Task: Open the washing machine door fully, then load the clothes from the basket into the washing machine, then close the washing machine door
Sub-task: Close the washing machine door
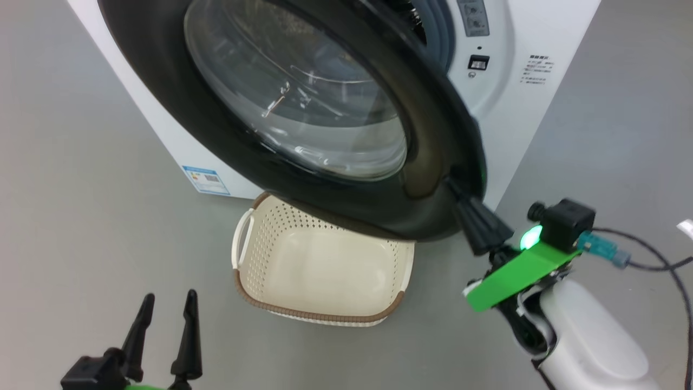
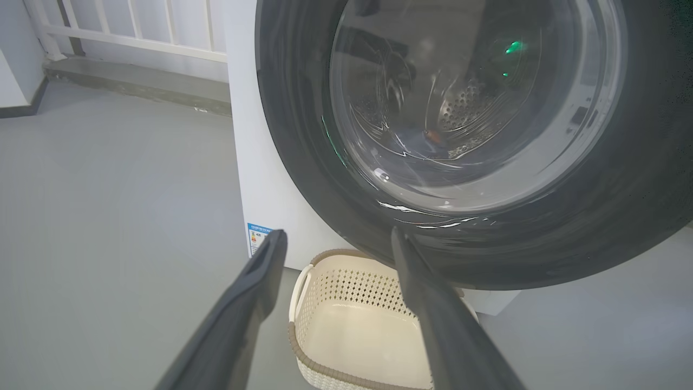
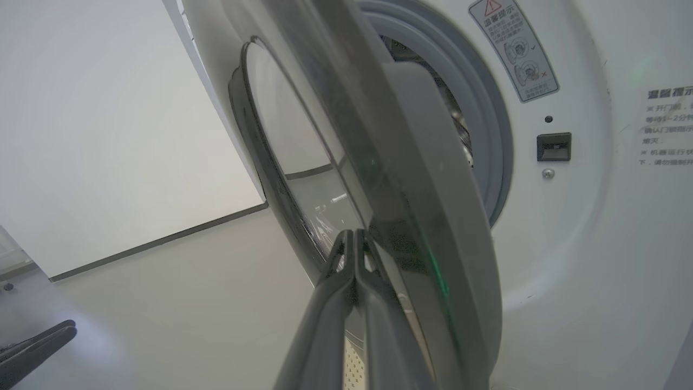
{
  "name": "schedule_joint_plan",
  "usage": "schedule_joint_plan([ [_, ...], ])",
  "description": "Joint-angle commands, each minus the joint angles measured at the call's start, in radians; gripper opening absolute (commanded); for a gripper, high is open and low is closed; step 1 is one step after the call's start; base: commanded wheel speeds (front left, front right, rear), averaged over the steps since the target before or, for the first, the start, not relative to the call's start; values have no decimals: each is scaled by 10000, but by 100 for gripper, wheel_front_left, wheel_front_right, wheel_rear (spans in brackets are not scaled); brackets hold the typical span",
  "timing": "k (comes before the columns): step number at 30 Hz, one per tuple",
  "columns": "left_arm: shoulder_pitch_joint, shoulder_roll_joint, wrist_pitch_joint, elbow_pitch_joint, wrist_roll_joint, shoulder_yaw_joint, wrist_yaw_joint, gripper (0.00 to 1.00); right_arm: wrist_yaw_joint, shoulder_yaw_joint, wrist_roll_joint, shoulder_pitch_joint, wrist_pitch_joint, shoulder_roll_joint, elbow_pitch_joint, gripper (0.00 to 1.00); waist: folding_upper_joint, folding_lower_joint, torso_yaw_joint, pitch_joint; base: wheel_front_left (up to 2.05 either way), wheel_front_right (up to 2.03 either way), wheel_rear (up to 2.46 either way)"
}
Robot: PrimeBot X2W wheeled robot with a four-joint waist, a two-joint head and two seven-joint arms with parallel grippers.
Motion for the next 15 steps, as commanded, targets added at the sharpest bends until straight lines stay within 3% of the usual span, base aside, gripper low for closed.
schedule_joint_plan([
  [1, -493, 55, -65, -267, -56, 248, -15, 100, 14, -96, -34, -452, -48, 3, -131, 0, -1, -1, 106, 163, 0, 0, 0],
  [15, -992, 55, -65, -335, -158, -219, -15, 100, 14, -2096, -330, -2004, -48, -74, 723, 0, -1, -1, 693, 918, 0, 0, 0],
])
